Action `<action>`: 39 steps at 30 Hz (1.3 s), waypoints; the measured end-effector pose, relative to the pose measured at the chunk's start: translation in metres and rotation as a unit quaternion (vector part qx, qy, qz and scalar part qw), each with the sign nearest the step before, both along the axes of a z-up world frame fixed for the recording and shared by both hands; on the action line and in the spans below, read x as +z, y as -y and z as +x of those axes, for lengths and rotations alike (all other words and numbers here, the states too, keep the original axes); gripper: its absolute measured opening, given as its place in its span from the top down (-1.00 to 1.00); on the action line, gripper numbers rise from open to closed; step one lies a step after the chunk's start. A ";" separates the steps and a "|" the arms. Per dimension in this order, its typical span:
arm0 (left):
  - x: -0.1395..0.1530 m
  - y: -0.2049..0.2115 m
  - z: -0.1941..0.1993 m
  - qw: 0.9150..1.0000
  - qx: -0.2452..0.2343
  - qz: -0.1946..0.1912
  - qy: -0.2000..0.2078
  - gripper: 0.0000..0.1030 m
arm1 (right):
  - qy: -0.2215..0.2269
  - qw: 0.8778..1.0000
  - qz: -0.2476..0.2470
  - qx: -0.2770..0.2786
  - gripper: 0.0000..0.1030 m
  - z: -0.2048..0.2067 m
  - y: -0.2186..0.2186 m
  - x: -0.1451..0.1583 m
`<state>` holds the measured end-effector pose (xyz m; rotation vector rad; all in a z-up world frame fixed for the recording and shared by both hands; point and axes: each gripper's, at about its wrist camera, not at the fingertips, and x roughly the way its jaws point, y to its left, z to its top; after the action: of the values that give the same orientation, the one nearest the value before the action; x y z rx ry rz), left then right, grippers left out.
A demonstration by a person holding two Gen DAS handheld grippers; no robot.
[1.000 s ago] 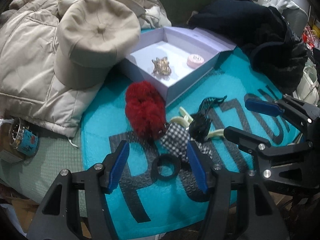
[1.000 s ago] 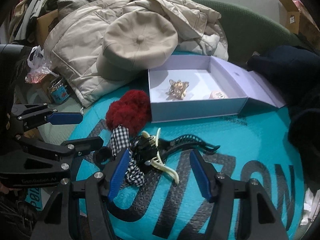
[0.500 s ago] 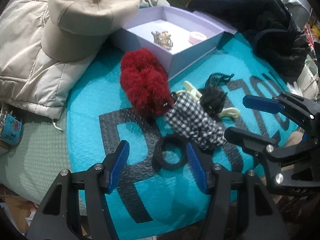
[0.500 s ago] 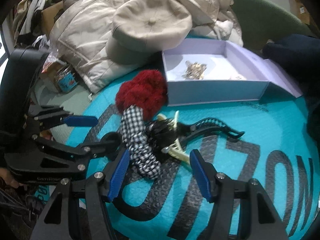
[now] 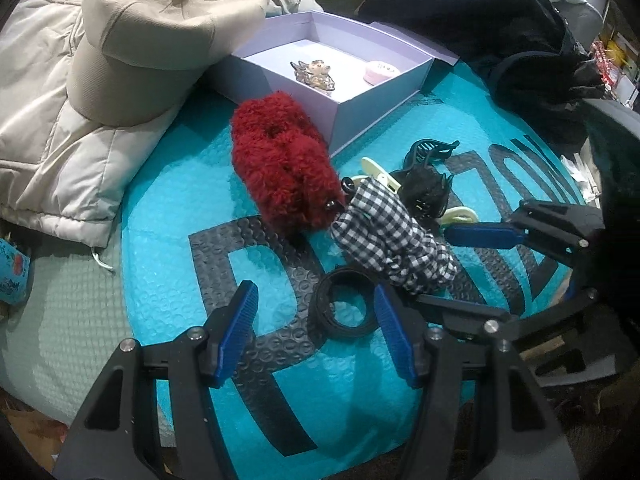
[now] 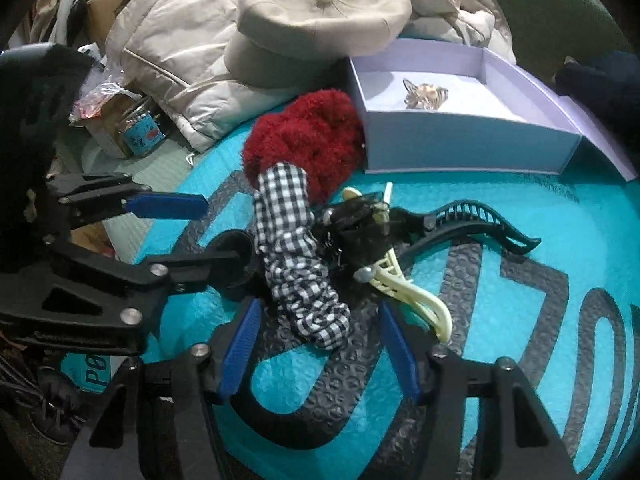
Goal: Organize objects
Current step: 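Grasp the gingham scrunchie with the right gripper while the left gripper approaches the black hair tie, then grasp the black hair tie with the left gripper while the right gripper lifts the scrunchie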
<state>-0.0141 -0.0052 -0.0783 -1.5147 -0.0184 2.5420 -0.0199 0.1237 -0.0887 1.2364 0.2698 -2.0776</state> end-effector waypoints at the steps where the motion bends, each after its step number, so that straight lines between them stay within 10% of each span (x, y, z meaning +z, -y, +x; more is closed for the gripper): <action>1: 0.000 0.000 -0.001 1.000 -0.003 0.000 0.001 -0.14 | 0.004 1.000 0.001 0.004 0.26 0.000 0.000 -0.002; 13: -0.003 -0.017 -0.002 0.999 -0.032 -0.013 0.007 -0.14 | 0.008 1.000 -0.016 0.014 0.53 0.013 -0.012 0.003; 30: -0.020 -0.028 0.000 0.999 -0.038 -0.035 0.015 -0.12 | 0.014 1.000 -0.019 0.011 0.36 0.019 -0.027 0.002; 39: -0.022 -0.020 -0.006 0.999 -0.029 -0.037 0.009 0.23 | 0.005 1.000 0.001 0.019 0.36 0.013 -0.009 -0.004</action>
<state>-0.0205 0.0147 -0.1003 -1.5419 0.1171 2.5090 -0.0064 0.1326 -0.0925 1.2332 0.2894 -2.0390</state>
